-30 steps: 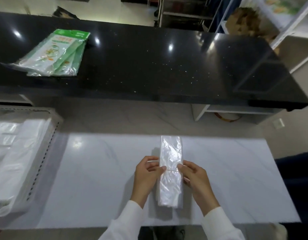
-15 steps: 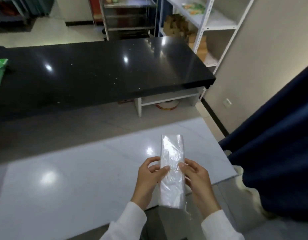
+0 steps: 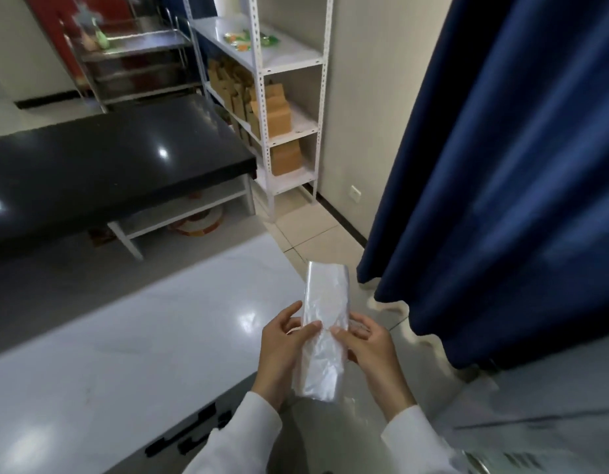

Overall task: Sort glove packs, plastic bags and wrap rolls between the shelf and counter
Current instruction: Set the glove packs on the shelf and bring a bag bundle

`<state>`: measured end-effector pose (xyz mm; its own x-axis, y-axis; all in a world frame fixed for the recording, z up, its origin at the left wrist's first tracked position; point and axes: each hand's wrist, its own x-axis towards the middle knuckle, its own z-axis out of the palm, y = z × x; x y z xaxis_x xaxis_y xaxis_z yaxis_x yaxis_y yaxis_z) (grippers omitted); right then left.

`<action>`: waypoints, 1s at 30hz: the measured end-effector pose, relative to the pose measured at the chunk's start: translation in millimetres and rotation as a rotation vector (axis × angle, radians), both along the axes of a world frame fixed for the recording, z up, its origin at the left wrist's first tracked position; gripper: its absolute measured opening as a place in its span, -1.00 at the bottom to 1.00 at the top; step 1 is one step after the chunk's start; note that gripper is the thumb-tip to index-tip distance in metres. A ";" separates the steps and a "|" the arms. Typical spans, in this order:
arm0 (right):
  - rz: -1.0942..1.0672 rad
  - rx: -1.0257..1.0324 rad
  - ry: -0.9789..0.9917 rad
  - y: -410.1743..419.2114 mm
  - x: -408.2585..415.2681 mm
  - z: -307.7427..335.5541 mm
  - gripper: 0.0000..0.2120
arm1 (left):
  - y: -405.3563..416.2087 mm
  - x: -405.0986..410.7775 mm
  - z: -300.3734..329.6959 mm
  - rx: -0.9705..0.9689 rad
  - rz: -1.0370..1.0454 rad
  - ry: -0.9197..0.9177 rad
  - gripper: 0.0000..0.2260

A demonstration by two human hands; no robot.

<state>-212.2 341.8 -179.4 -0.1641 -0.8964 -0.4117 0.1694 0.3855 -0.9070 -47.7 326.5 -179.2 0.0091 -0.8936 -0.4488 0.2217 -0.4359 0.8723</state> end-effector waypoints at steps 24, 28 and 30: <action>-0.010 -0.022 0.052 -218.8 -153.0 -18.9 -0.59 | -221.7 -147.3 -4.9 -0.043 0.014 0.065 -0.50; -0.017 -0.019 0.040 -264.5 -164.5 -21.4 -0.62 | -258.2 -150.2 -3.2 -0.023 -0.003 0.113 -0.48; -0.008 -0.015 0.033 -287.8 -171.9 -21.7 -0.62 | -275.1 -154.0 -5.9 -0.015 -0.005 0.129 -0.49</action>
<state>-384.2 54.0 -201.1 -0.1843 -0.9009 -0.3929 0.1425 0.3710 -0.9176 -201.7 51.4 -185.0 -0.0523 -0.8999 -0.4329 0.3307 -0.4247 0.8428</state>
